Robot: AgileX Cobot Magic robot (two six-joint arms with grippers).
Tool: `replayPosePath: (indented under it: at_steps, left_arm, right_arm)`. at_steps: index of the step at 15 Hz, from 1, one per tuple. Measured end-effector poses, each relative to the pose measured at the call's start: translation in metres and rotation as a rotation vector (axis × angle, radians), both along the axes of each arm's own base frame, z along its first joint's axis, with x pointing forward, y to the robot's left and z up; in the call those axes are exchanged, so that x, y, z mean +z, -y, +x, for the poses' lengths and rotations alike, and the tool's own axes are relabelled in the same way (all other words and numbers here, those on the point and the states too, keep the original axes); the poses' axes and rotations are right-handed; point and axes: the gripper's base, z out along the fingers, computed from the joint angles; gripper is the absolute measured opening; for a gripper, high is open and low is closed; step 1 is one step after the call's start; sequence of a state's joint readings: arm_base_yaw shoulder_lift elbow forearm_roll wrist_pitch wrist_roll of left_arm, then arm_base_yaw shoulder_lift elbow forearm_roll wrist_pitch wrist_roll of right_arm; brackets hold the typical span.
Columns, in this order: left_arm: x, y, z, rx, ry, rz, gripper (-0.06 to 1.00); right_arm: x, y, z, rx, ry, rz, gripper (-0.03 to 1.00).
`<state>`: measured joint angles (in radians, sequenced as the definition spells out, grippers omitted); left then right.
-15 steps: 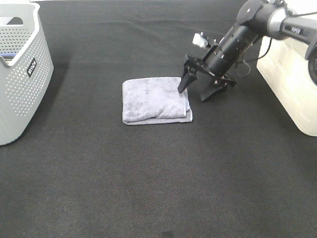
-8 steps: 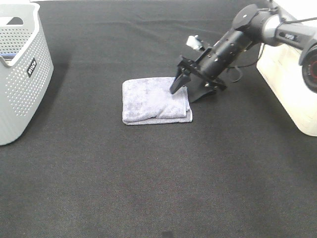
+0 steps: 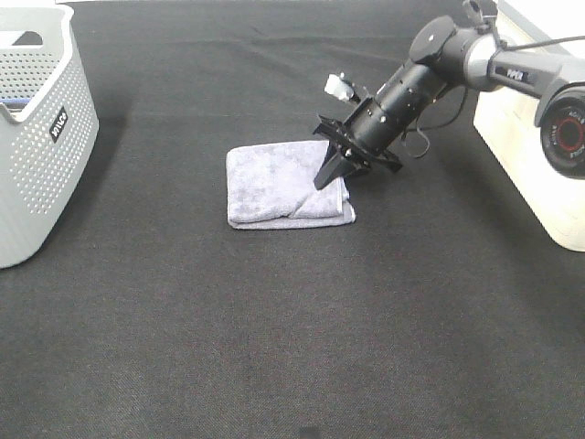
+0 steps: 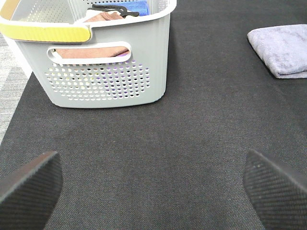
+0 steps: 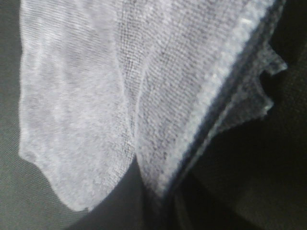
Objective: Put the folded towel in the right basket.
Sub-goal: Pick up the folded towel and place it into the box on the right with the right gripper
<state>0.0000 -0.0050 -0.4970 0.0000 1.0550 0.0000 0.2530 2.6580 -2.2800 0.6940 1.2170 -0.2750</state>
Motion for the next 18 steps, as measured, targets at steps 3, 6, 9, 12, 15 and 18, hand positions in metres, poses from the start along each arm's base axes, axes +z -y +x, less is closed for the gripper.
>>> replayPosePath:
  at_steps: [3, 6, 9, 12, 15, 18]
  left_arm:
    - [0.0, 0.0, 0.0, 0.0, 0.0, 0.0, 0.97]
    - [0.0, 0.0, 0.0, 0.0, 0.0, 0.0, 0.97]
    - [0.0, 0.0, 0.0, 0.0, 0.0, 0.0, 0.97]
    - [0.0, 0.0, 0.0, 0.0, 0.0, 0.0, 0.97]
    - [0.0, 0.0, 0.0, 0.0, 0.0, 0.0, 0.97]
    - [0.0, 0.0, 0.0, 0.0, 0.0, 0.0, 0.97]
  right_arm:
    - [0.048, 0.002, 0.0, 0.023, 0.11, -0.002, 0.07]
    - [0.118, 0.007, -0.007, 0.034, 0.261, -0.02, 0.07]
    - [0.193, 0.021, -0.025, 0.044, 0.446, -0.098, 0.07]
    - [0.269, 0.063, -0.046, -0.048, 0.606, -0.134, 0.07]
    - [0.307, 0.127, -0.056, -0.195, 0.673, -0.175, 0.07]
    - [0.317, 0.183, -0.06, -0.332, 0.675, -0.224, 0.07]
